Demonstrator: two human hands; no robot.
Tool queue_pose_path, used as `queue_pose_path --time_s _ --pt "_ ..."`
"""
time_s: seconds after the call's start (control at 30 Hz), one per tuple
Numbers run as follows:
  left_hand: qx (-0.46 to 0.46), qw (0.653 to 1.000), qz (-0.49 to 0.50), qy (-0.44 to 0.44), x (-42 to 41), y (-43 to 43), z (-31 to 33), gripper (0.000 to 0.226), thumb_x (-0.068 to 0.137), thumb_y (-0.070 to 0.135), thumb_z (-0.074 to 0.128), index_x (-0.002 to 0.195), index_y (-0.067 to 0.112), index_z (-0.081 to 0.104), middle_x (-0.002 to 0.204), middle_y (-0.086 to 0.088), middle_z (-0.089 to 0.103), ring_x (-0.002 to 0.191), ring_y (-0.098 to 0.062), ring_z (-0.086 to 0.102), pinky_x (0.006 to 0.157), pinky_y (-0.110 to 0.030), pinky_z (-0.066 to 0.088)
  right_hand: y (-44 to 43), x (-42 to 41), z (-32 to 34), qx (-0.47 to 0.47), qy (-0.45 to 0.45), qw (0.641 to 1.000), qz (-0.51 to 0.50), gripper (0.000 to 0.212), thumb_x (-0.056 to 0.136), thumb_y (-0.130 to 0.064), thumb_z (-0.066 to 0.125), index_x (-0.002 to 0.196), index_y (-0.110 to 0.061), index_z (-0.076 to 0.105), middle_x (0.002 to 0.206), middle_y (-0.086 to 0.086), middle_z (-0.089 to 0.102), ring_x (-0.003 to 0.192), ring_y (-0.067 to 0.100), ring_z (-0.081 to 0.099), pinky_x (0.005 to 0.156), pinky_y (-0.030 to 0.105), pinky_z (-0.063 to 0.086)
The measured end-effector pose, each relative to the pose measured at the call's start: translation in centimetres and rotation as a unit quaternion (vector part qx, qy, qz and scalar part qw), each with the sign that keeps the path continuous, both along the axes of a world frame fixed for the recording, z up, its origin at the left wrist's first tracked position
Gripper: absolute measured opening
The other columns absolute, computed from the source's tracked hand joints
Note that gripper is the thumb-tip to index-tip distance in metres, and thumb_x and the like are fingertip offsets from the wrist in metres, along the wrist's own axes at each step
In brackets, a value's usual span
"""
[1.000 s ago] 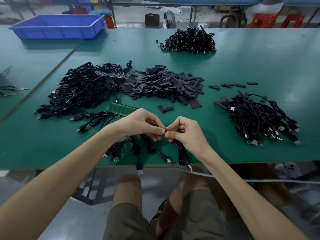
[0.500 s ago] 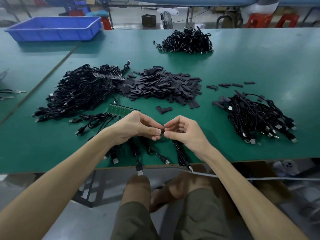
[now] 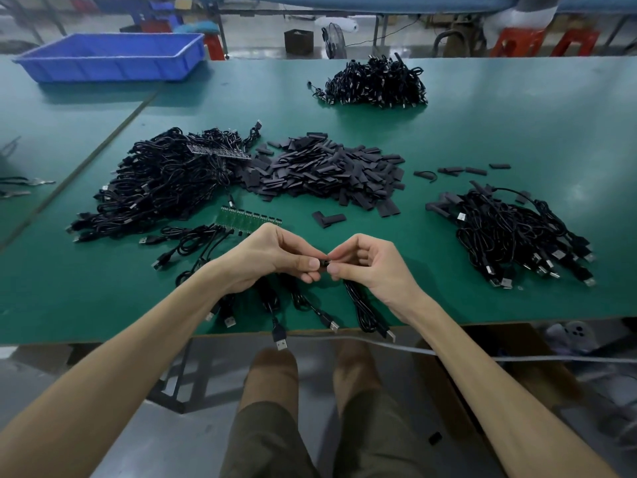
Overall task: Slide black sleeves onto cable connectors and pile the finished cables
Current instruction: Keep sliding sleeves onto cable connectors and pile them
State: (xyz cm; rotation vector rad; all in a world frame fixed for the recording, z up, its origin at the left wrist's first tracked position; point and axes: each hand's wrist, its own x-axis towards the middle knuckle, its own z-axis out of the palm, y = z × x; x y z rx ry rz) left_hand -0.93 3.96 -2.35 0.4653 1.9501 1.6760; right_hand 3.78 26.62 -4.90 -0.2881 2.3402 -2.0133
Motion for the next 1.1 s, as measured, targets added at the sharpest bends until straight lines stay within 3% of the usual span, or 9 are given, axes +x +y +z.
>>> queue_pose_path --time_s 0.57,1.1 --pt "0.000 1.000 -0.009 0.022 0.24 0.11 -0.25 0.025 0.080 0.009 0.081 0.103 0.001 0.079 0.088 -0.022 0.076 0.074 -0.020 0.073 0.073 -0.023 0.058 0.23 0.02 -0.22 -0.033 0.006 0.999 0.012 0.017 0.079 -0.004 0.086 0.091 -0.001 0.075 0.081 0.014 0.078 0.073 0.021 0.075 0.076 0.027 0.060" --pt "0.000 1.000 -0.003 0.025 0.28 0.31 -0.31 0.022 0.080 0.006 0.081 0.102 0.002 0.079 0.089 -0.022 0.076 0.076 -0.021 0.074 0.074 -0.023 0.059 0.13 -0.10 -0.22 -0.033 0.002 0.999 0.007 0.018 0.079 -0.002 0.086 0.091 0.001 0.073 0.081 0.015 0.078 0.073 0.024 0.076 0.075 0.028 0.061"
